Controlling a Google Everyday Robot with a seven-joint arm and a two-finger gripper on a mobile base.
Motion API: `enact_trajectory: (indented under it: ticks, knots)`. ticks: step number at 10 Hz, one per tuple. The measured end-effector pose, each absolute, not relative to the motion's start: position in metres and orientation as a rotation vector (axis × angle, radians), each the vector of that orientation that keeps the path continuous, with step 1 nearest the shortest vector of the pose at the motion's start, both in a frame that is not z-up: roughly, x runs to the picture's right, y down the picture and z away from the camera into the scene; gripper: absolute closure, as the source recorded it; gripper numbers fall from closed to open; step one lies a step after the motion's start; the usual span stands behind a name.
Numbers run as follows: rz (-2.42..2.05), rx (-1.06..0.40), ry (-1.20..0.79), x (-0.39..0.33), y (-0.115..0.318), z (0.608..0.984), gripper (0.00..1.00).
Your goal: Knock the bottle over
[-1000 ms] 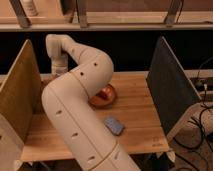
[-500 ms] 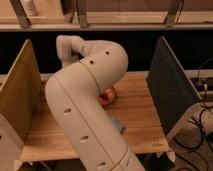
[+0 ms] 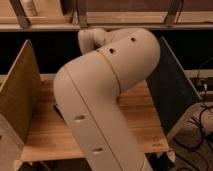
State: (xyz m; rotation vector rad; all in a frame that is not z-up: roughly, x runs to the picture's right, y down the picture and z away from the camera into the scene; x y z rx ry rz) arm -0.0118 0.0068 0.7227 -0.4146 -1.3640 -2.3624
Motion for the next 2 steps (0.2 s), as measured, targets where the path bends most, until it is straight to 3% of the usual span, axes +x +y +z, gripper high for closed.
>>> enact_trajectory:
  ticks: [2]
  knots:
    - [-2.327, -0.482, -1.229, 0.019, -0.011, 0.710, 1.00]
